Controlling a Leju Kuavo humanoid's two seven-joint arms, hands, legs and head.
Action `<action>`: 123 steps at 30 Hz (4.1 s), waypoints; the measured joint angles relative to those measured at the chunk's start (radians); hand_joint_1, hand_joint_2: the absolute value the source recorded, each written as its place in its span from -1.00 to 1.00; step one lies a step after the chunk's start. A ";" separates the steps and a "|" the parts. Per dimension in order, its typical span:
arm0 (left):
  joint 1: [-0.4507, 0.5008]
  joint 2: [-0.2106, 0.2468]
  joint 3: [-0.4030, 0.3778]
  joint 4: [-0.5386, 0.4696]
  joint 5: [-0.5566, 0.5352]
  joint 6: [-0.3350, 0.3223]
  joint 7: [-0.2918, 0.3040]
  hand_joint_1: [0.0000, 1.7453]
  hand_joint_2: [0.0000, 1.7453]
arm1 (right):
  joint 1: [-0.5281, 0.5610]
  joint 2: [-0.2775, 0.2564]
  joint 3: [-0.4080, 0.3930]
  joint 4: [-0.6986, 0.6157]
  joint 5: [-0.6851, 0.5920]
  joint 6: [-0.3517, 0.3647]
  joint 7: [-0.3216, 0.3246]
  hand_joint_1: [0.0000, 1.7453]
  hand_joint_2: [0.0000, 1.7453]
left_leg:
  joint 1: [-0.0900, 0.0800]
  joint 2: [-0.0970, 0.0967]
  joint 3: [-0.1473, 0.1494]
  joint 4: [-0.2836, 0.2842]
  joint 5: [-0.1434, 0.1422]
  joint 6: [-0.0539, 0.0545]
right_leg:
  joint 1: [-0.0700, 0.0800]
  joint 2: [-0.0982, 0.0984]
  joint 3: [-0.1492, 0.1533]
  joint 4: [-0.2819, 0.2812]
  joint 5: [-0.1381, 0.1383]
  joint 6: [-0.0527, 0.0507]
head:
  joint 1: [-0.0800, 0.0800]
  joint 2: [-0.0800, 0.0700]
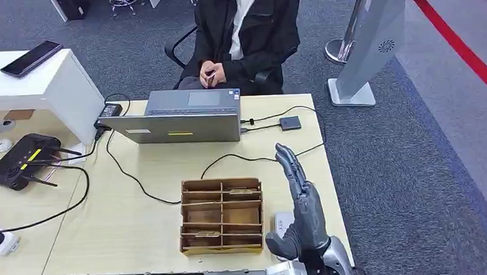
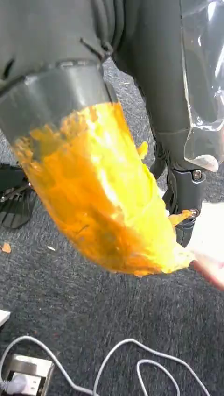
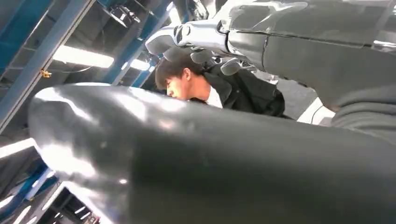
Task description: Pass the card to the sensor for recognition and then transmit it.
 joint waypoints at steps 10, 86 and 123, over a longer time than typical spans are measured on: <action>0.043 -0.005 0.000 0.000 -0.010 0.002 0.015 -1.00 -1.00 | 0.071 0.000 0.000 -0.030 0.011 -0.007 -0.017 -1.00 -1.00 | 0.000 0.000 0.000 0.000 0.000 0.000 | 0.000 0.000 0.000 0.000 -0.001 0.000 | 0.000 0.000; 0.057 -0.029 -0.159 0.000 -0.112 -0.040 0.142 -1.00 -1.00 | -0.070 -0.058 0.037 0.152 0.597 0.124 0.319 -1.00 1.00 | 0.000 0.000 0.000 0.000 0.000 0.000 | 0.000 0.000 0.000 0.000 -0.001 0.000 | 0.000 0.000; 0.054 -0.021 -0.211 0.000 -0.134 -0.071 0.148 -1.00 -1.00 | -0.177 -0.029 0.081 0.303 0.576 0.215 0.363 -0.98 1.00 | 0.000 0.000 0.000 0.000 0.000 0.000 | 0.000 0.000 0.000 0.000 -0.001 0.000 | 0.000 0.000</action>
